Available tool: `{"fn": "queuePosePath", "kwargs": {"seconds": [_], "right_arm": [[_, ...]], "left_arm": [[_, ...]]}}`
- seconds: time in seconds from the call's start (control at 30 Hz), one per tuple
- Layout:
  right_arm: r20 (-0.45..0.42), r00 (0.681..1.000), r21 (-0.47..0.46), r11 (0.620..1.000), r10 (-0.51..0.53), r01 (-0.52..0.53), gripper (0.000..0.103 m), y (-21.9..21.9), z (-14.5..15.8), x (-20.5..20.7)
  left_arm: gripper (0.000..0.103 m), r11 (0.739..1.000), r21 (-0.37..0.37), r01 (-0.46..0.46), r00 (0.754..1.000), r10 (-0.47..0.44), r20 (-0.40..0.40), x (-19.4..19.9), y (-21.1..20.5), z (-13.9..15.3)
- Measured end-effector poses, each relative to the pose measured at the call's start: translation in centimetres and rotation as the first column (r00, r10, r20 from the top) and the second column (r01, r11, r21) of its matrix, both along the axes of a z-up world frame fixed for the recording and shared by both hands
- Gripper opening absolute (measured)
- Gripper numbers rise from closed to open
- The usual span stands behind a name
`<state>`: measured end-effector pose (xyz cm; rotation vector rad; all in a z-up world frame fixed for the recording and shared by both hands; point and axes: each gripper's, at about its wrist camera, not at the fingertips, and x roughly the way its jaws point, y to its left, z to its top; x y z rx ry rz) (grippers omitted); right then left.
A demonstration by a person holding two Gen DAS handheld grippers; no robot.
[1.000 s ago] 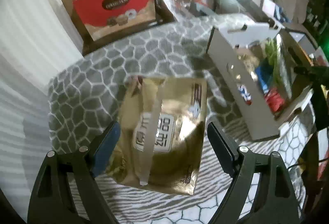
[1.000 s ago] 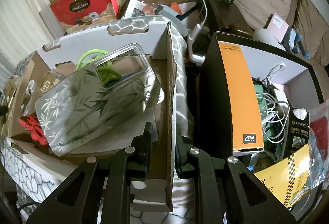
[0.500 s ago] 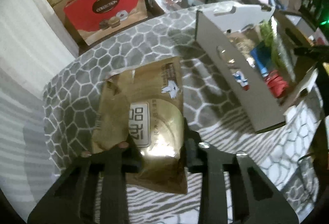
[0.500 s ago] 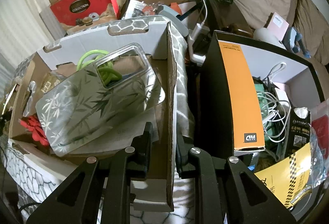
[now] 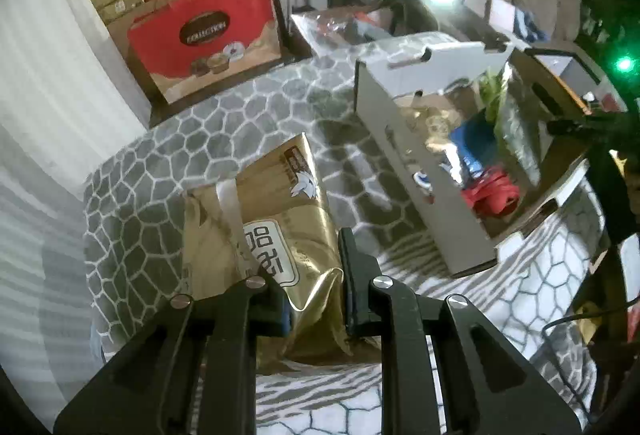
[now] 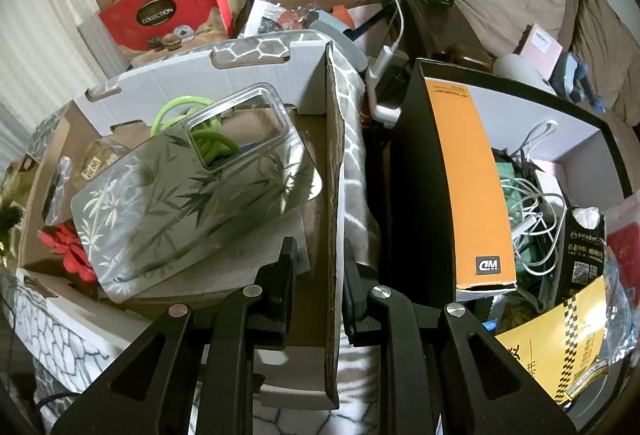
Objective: Organize objects
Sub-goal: 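Close the left gripper on the gold snack bag and lift it, then lower the gold bag into the tray and open the left gripper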
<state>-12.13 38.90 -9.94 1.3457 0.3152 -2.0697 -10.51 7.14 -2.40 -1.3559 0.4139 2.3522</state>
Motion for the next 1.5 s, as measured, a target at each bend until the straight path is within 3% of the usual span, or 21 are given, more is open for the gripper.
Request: {"fn": "queuePosePath", "kwargs": {"seconds": [0.6,0.93,1.13,1.4,1.5], "right_arm": [[0.000,1.000,-0.002,1.000,0.004,-0.004,0.019,0.0,0.0,0.0],[0.006,1.000,-0.010,1.000,0.005,-0.005,0.019,-0.2,0.1,0.1],[0.008,1.000,-0.014,1.000,0.005,-0.005,0.019,-0.1,0.1,0.1],[0.008,1.000,-0.013,1.000,0.006,-0.006,0.019,-0.1,0.1,0.1],[0.007,1.000,-0.014,1.000,0.008,-0.008,0.020,0.0,0.1,0.1]], "left_arm": [[0.017,0.997,0.059,0.051,0.995,-0.045,-0.090,1.5,2.9,5.5],[0.017,0.988,0.073,0.135,0.984,-0.124,-0.128,1.0,8.2,8.1],[0.017,0.982,0.026,0.188,0.978,-0.185,-0.097,0.0,13.3,7.0],[0.017,0.988,0.022,0.152,0.988,-0.153,0.005,-2.0,17.3,3.1],[0.017,0.990,0.085,0.116,0.989,-0.123,0.087,-2.9,17.9,1.6]]}}
